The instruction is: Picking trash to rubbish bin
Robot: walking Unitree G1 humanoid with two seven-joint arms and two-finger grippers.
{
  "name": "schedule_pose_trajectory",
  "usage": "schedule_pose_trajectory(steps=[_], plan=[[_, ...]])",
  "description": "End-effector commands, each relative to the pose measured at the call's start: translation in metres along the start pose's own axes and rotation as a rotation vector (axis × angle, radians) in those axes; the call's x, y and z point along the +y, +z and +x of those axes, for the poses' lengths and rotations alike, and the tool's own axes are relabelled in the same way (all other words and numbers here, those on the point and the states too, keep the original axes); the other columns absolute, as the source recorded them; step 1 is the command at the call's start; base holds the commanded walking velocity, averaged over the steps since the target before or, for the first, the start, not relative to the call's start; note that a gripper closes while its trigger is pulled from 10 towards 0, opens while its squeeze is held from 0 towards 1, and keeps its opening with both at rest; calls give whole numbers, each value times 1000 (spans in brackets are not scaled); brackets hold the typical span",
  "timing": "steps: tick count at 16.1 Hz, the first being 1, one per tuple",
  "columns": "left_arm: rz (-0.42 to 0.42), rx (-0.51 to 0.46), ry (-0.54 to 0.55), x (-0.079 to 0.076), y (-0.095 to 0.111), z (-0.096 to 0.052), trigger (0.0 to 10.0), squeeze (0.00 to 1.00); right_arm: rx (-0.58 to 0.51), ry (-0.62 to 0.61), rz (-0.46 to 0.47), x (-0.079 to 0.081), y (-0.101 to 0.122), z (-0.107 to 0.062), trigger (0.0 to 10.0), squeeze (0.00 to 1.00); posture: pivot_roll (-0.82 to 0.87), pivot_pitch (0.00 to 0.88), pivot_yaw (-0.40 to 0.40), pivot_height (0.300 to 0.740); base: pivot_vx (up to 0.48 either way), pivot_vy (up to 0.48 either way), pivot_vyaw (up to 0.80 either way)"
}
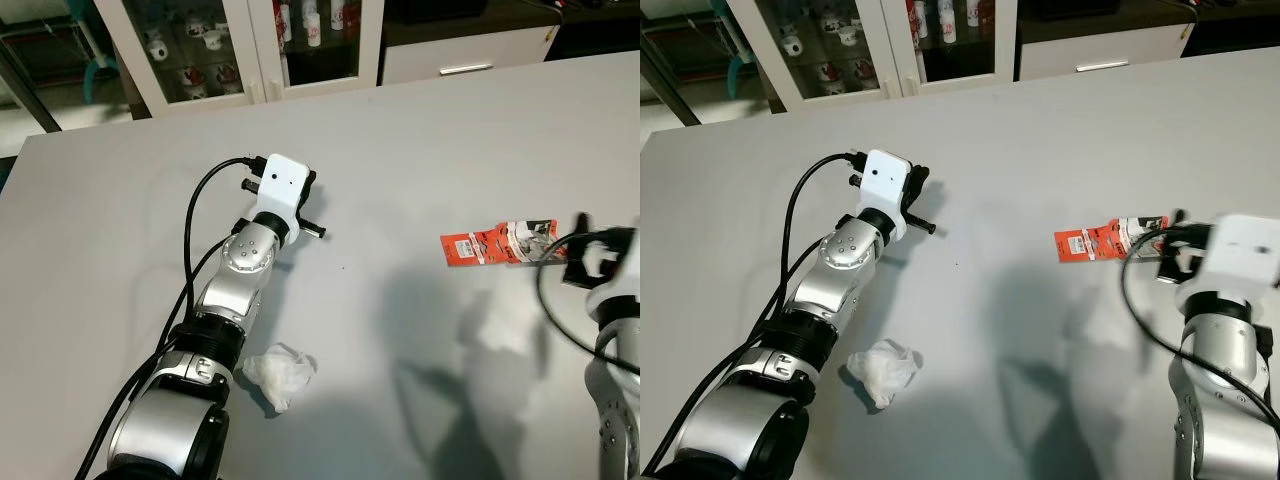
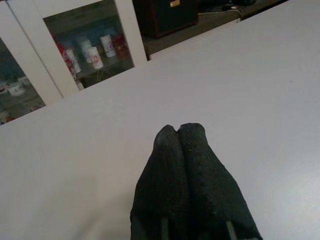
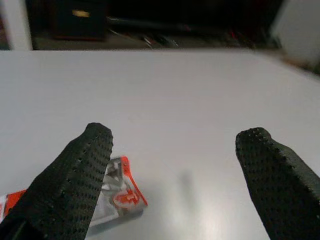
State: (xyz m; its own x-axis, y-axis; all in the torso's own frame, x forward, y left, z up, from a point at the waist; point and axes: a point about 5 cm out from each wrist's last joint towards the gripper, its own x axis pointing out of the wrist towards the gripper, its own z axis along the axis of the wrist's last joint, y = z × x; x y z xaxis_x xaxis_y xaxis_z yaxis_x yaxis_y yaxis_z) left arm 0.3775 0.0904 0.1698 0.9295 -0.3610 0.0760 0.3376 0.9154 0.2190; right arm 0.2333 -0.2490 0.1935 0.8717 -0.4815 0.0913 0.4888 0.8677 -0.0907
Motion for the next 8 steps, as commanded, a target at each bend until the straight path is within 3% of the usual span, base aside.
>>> schedule_pose_trajectory(steps=[1, 8], plan=[[-1, 2, 18, 6, -1, 0, 10000, 0, 66, -47, 58, -2, -10, -2, 10000, 0, 116, 168, 79, 740, 0, 0, 0], [7, 0, 6, 5, 1, 3, 10000, 0, 246, -111, 375, 24, -33, -21, 10000, 0, 116, 160, 91, 740, 0, 0, 0]])
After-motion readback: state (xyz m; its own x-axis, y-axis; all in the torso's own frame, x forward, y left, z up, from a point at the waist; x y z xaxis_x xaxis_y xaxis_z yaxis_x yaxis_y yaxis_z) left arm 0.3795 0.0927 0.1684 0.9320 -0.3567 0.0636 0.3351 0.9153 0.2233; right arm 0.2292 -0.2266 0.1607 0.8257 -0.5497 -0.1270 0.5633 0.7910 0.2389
